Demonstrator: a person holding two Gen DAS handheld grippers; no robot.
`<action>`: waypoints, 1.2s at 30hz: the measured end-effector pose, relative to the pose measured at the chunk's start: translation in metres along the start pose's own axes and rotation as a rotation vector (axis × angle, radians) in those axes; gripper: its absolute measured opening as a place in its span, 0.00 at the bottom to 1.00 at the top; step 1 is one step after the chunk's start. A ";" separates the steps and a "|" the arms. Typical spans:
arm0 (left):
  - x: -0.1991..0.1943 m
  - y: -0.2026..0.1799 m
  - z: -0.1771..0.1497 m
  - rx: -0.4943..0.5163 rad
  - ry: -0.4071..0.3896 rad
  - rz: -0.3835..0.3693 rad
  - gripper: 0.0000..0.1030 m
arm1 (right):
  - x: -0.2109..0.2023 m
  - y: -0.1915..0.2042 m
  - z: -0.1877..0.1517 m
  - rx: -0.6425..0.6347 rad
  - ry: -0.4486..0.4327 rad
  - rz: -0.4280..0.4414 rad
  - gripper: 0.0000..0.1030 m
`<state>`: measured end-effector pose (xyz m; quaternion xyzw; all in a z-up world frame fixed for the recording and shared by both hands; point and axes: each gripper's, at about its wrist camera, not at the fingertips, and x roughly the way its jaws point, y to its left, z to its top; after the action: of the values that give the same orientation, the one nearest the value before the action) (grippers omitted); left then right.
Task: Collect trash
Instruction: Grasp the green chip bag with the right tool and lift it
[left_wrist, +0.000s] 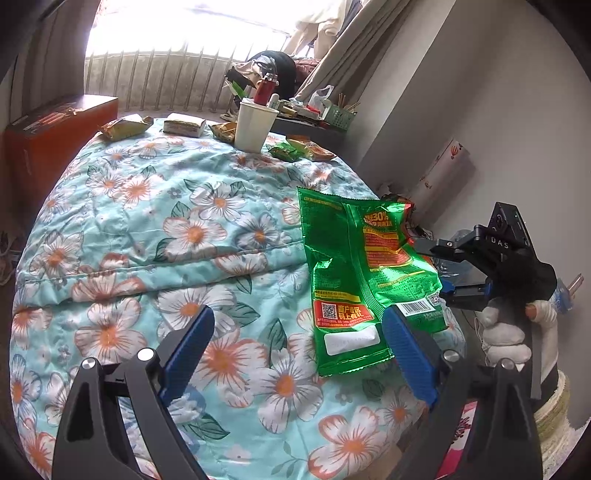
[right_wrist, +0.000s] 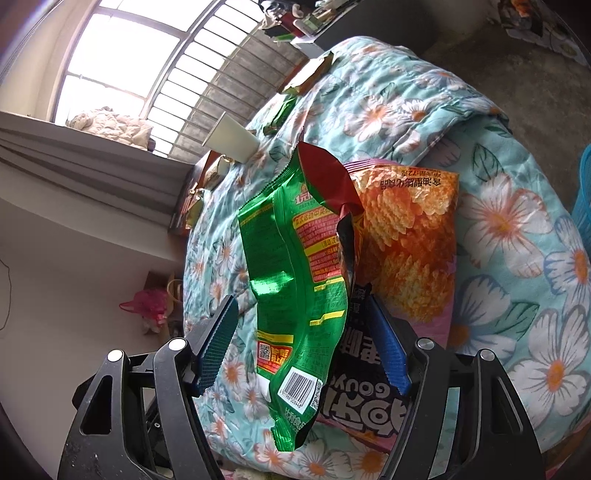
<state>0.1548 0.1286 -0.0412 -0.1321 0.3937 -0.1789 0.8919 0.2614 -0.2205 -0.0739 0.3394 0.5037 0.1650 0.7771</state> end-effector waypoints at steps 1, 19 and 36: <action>-0.002 0.001 0.000 -0.001 -0.005 0.004 0.87 | 0.003 -0.001 0.000 0.005 0.006 -0.004 0.60; -0.015 0.013 -0.004 -0.015 -0.012 0.038 0.87 | 0.019 0.013 0.001 -0.009 0.017 -0.118 0.12; -0.029 0.003 -0.003 0.014 -0.033 0.061 0.87 | 0.020 0.009 0.004 0.013 0.073 -0.130 0.24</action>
<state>0.1347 0.1428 -0.0255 -0.1168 0.3818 -0.1522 0.9041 0.2748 -0.2032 -0.0799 0.3051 0.5535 0.1232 0.7651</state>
